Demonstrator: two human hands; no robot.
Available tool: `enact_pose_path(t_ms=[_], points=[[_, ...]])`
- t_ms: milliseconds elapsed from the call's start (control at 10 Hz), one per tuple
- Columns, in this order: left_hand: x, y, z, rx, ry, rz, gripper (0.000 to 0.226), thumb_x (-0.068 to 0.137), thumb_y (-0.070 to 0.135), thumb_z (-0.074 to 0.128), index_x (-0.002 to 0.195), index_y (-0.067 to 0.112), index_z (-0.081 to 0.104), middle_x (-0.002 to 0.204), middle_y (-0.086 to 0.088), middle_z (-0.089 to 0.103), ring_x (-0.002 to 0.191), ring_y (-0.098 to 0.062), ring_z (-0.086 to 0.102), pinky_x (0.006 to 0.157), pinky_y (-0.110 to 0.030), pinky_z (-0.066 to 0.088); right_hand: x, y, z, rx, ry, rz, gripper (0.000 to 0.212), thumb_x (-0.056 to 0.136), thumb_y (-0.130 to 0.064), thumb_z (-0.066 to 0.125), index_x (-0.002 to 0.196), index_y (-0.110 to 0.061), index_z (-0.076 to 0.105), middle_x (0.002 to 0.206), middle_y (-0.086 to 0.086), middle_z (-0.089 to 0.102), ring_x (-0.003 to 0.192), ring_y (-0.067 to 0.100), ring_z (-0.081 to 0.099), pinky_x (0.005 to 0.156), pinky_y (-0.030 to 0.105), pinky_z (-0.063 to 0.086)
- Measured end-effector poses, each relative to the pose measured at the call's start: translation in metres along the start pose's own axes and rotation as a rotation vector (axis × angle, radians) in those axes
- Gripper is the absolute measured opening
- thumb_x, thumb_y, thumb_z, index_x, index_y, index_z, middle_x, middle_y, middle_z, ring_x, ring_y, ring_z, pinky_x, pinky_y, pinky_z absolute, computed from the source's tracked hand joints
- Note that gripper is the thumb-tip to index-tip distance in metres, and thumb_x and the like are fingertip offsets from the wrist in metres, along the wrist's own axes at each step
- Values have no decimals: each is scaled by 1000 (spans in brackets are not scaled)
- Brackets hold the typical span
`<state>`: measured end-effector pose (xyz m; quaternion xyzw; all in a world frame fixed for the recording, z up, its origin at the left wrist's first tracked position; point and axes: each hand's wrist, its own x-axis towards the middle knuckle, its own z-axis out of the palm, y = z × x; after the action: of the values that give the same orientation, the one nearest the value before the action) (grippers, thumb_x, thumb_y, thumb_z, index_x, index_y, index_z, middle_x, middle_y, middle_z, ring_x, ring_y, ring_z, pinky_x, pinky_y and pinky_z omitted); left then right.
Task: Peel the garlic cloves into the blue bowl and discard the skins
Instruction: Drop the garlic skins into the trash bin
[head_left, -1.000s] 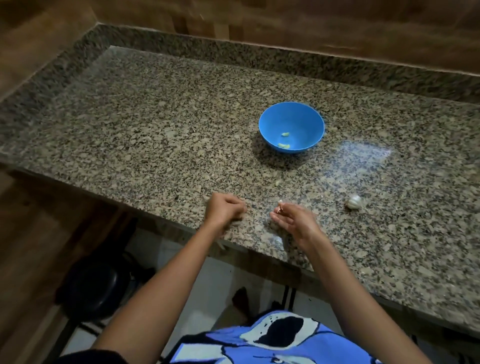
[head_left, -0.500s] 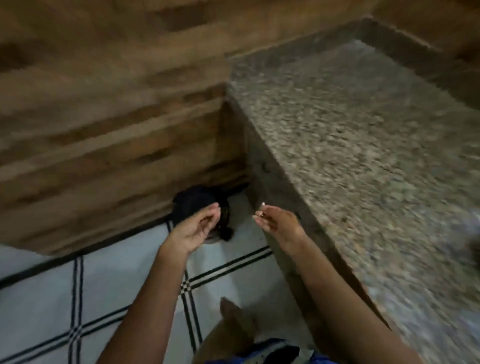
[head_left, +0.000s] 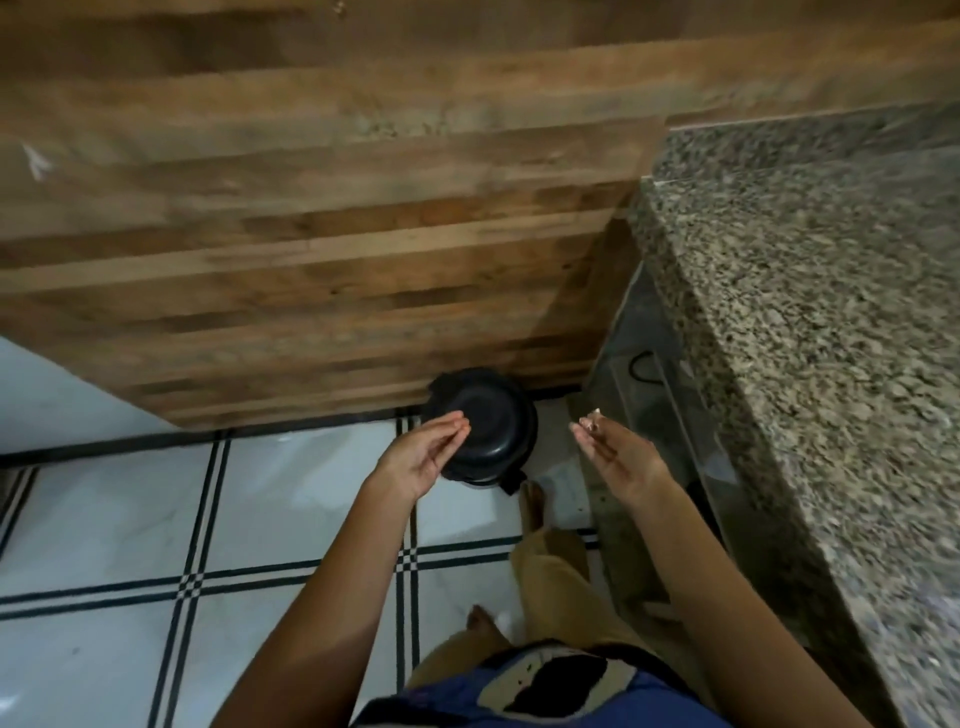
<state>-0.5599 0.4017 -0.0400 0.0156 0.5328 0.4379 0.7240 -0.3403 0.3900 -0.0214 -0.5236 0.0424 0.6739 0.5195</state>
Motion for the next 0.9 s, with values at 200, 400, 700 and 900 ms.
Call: enact_pose_path(t_ms=[200,400,700,900], points=[[19,15,12,-31,16,6,27,91,-10,48,117,-10,55,98,-16,64,91,-19,62,86,-21,48,25,-7,23,-69,25,-7,11,94,-2,49,86,2,56,82,15,60,75,22,61,48,19,53],[43,26,22,-37,44,-12,21,90,-9,50,110,-8,57,99,-15,65,92,-19,63,97,-29,43,45,-9,38,-149,-14,59,13,96,-2,44,96,3,55,85,14,61,79,20,62,70,26,56],[76,3,19,-223,61,-153,23,88,-11,49,107,-7,61,106,-21,66,94,-25,65,70,-27,59,86,1,21,-273,46,113,36,93,6,43,128,11,42,111,21,58,68,16,64,59,19,55],[161,-54,4,-157,70,-268,24,82,-14,49,92,-7,70,94,-23,70,77,-23,72,61,-25,58,203,59,5,-444,161,269,29,91,4,50,118,14,52,82,13,60,69,18,60,46,16,51]])
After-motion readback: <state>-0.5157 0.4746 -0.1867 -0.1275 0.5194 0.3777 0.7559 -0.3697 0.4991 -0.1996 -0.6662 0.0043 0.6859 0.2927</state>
